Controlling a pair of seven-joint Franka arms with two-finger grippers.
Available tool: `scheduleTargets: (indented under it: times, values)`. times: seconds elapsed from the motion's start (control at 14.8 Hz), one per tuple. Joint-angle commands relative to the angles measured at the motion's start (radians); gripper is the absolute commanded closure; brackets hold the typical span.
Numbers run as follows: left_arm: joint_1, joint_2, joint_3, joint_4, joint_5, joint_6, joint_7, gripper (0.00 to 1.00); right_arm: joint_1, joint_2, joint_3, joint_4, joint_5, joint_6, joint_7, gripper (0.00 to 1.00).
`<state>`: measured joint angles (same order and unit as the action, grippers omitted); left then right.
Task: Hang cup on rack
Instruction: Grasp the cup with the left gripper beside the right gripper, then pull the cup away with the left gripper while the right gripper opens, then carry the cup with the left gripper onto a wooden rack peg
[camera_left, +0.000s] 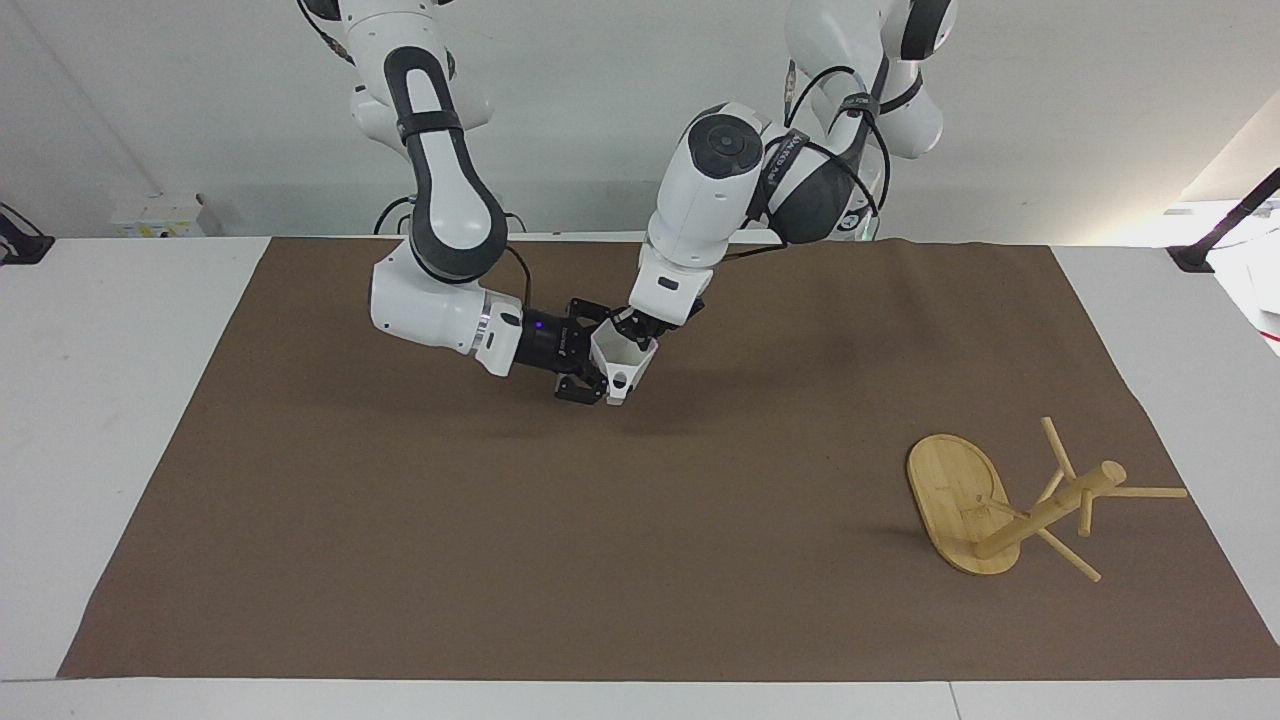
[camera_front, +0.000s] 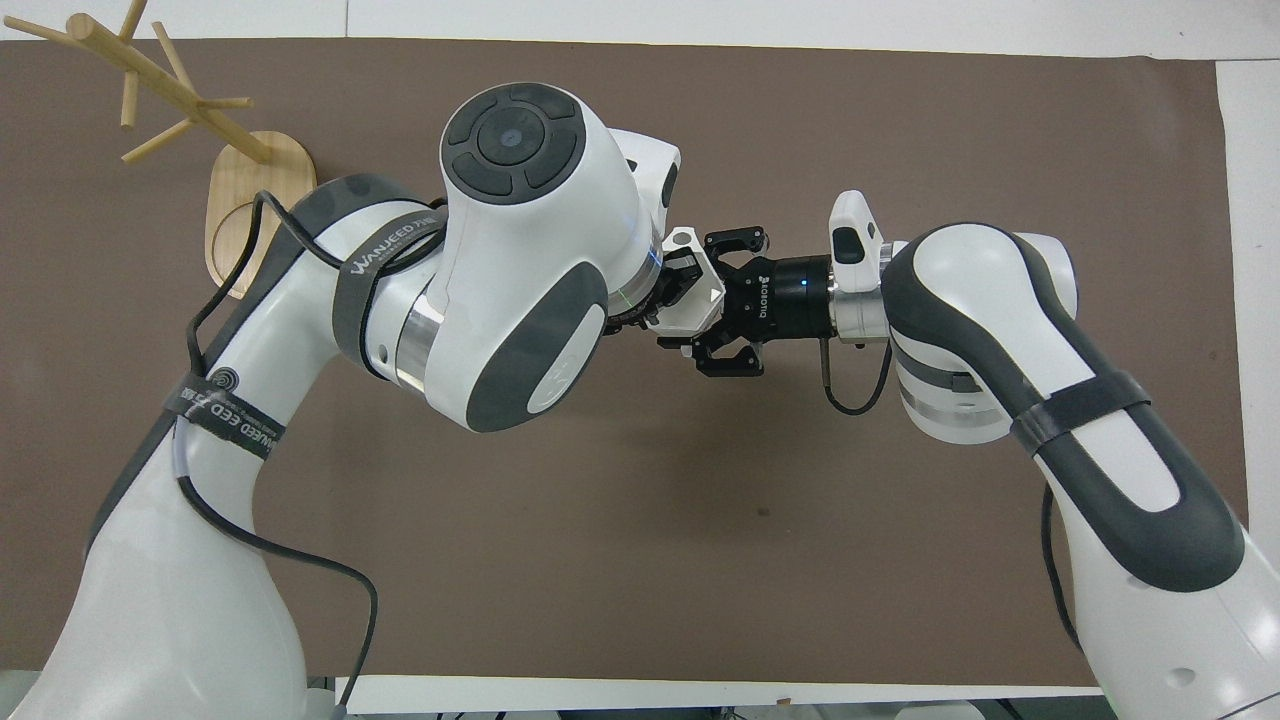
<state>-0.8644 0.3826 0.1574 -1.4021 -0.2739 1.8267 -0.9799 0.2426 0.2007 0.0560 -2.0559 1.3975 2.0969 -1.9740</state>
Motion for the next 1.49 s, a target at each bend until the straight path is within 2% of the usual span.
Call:
scheduleTargets:
  times: [0.0, 0.2, 0.41, 0.47, 0.54, 0.75, 0.88, 1.02, 1.22, 1.42]
  values:
    - [-0.015, -0.044, 0.021, -0.012, 0.059, -0.037, 0.018, 1.00, -0.023, -0.009, -0.002, -0.012, 0.015, -0.017, -0.011, 0.00]
    - [-0.001, -0.054, 0.025, -0.012, 0.071, -0.026, 0.018, 1.00, -0.084, -0.040, -0.010, -0.013, -0.030, -0.078, -0.014, 0.00]
    - [0.019, -0.094, 0.085, -0.037, 0.110, -0.008, 0.029, 1.00, -0.242, -0.064, -0.010, 0.000, -0.248, -0.230, -0.013, 0.00]
    - [0.045, -0.109, 0.096, -0.069, 0.111, 0.040, 0.029, 1.00, -0.297, -0.084, -0.011, 0.003, -0.326, -0.268, -0.011, 0.00]
    - [0.080, -0.137, 0.096, -0.127, 0.110, 0.116, 0.027, 1.00, -0.352, -0.092, -0.010, 0.017, -0.418, -0.305, -0.009, 0.00]
    - [0.128, -0.266, 0.096, -0.398, 0.110, 0.478, 0.070, 1.00, -0.489, -0.096, -0.011, 0.130, -0.702, -0.422, 0.048, 0.00]
    - [0.145, -0.324, 0.096, -0.556, 0.110, 0.720, 0.087, 1.00, -0.517, -0.098, -0.011, 0.236, -0.895, -0.486, 0.166, 0.00]
    - [0.145, -0.362, 0.096, -0.712, 0.110, 0.994, 0.086, 1.00, -0.516, -0.099, -0.010, 0.325, -1.009, -0.502, 0.330, 0.00]
    - [0.146, -0.370, 0.094, -0.849, 0.110, 1.294, 0.084, 1.00, -0.493, -0.150, 0.001, 0.404, -1.174, -0.566, 0.646, 0.00]
    - [0.192, -0.311, 0.091, -0.908, 0.102, 1.546, 0.073, 1.00, -0.424, -0.178, 0.007, 0.508, -1.255, -0.649, 0.973, 0.00]
